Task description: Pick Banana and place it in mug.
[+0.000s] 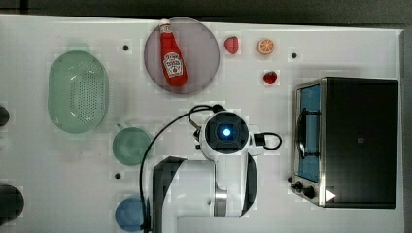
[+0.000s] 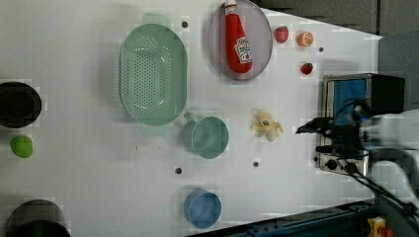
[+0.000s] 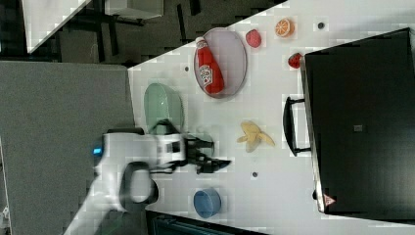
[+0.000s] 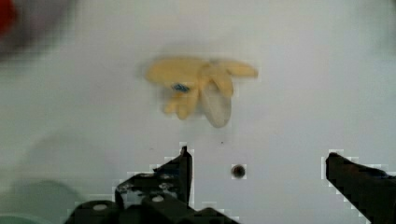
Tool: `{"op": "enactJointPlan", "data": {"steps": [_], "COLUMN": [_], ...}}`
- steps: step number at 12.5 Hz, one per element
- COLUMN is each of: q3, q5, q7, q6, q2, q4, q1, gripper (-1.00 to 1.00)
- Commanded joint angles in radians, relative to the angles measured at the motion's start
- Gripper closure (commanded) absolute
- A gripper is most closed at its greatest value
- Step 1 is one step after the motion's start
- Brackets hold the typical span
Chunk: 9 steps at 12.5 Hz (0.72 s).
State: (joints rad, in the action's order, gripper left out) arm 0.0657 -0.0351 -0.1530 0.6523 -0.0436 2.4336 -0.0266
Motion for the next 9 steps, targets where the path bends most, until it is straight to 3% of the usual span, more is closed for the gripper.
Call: {"op": "enactJointPlan", "data": {"steps": [1, 4, 9], "q3": [0.005, 0.004, -0.019], "q5": [0.004, 0.004, 0.004], "q7": [-0.165, -0.165, -0.164], "q6": [0.191, 0.370, 0.505], "q2": [0.072, 0.217, 0.376], "q4": [-0.002, 0.024, 0.017], "q1": [-0.003, -0.003, -0.003], "gripper": [-1.00, -1.00, -1.00]}}
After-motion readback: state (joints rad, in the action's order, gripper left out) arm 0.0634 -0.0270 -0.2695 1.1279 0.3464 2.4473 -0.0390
